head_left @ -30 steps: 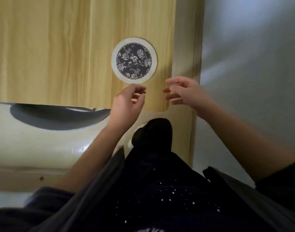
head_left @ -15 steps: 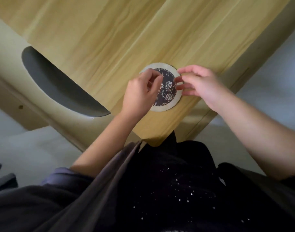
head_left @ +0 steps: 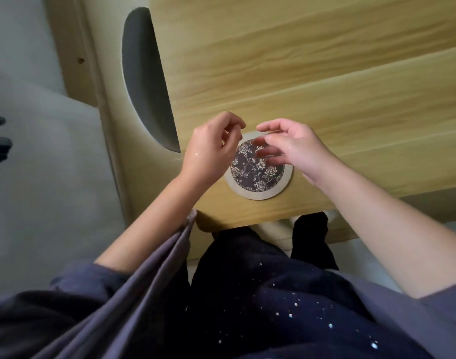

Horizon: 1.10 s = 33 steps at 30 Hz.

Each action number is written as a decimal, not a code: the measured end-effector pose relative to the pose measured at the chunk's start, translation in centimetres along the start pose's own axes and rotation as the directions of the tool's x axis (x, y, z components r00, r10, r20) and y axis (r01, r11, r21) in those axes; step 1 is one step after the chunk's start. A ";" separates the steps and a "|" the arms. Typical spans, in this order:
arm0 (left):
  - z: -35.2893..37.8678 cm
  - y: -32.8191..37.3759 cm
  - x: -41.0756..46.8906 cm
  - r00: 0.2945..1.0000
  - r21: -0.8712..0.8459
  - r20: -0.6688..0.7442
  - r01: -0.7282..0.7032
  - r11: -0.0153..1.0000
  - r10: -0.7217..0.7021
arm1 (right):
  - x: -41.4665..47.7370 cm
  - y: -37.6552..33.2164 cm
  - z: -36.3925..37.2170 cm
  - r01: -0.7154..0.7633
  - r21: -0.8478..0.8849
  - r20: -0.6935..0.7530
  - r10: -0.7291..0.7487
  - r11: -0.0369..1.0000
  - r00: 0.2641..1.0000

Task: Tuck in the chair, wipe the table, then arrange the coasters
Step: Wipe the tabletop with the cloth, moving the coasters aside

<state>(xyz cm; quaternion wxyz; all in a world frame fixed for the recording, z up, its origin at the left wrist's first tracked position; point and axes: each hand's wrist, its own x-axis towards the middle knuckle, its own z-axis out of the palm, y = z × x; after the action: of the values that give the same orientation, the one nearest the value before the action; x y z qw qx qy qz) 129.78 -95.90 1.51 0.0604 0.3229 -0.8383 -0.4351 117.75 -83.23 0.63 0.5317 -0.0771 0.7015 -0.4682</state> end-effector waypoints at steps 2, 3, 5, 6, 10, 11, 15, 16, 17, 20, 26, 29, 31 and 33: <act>1.3 1.3 -0.3 0.998 -0.003 -0.065 0.025 1.000 -0.025 | -0.2 0.1 -2.0 0.008 -0.032 0.053 -0.006 0.999 0.999; 2.2 2.2 -0.5 0.995 -0.005 -0.090 0.042 0.999 -0.042 | -0.4 0.1 -3.3 0.016 -0.057 0.077 -0.012 0.998 0.997; 4.6 4.1 -0.8 0.989 -0.008 -0.122 0.082 0.997 -0.082 | -1.0 0.4 -6.3 0.043 -0.113 0.114 -0.030 0.993 0.993; 6.1 5.2 -1.1 0.985 -0.012 -0.144 0.097 0.995 -0.098 | -1.4 0.6 -8.0 0.058 -0.136 0.132 -0.040 0.989 0.990; 12.7 10.9 -2.1 0.952 -0.037 -0.273 0.136 0.990 -0.141 | -3.3 0.7 -16.7 0.106 -0.208 0.175 -0.069 0.972 0.982; 14.5 12.7 -2.5 0.943 -0.047 -0.296 0.146 0.988 -0.153 | -3.9 0.5 -19.4 0.117 -0.225 0.186 -0.075 0.967 0.980; 20.0 17.6 -3.4 0.914 -0.099 -0.349 0.183 0.978 -0.206 | -4.8 -0.6 -26.7 0.157 -0.256 0.208 -0.104 0.954 0.973; 21.1 18.7 -3.4 0.908 -0.106 -0.358 0.190 0.976 -0.215 | -4.7 -1.0 -28.1 0.163 -0.254 0.208 -0.111 0.953 0.972; 21.9 19.5 -3.2 0.903 -0.116 -0.369 0.192 0.975 -0.222 | -4.5 -1.3 -29.1 0.173 -0.247 0.210 -0.121 0.953 0.970; 24.1 22.0 -1.7 0.884 -0.142 -0.404 0.195 0.971 -0.236 | -3.8 -1.9 -31.4 0.199 -0.237 0.252 -0.137 0.951 0.958; 28.3 26.1 2.0 0.894 -0.088 -0.394 0.194 0.977 -0.213 | -3.3 -1.7 -37.5 0.228 -0.211 0.280 -0.164 0.950 0.946; 31.1 29.0 3.1 0.877 -0.089 -0.426 0.205 0.975 -0.223 | -3.5 -1.9 -42.0 0.221 -0.186 0.260 -0.169 0.957 0.951; 33.5 30.6 3.2 0.850 -0.098 -0.469 0.219 0.971 -0.239 | -3.8 -1.7 -44.9 0.239 -0.218 0.299 -0.168 0.946 0.939; 36.4 32.5 2.8 0.806 -0.138 -0.522 0.243 0.960 -0.279 | -4.6 -1.7 -48.1 0.256 -0.245 0.341 -0.164 0.935 0.926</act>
<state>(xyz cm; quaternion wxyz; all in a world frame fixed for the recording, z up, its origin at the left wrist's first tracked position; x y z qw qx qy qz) 97.79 -59.07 3.62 0.2422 0.5417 -0.7207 -0.3584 79.67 -53.76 4.79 0.5663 -0.3022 0.6551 -0.3985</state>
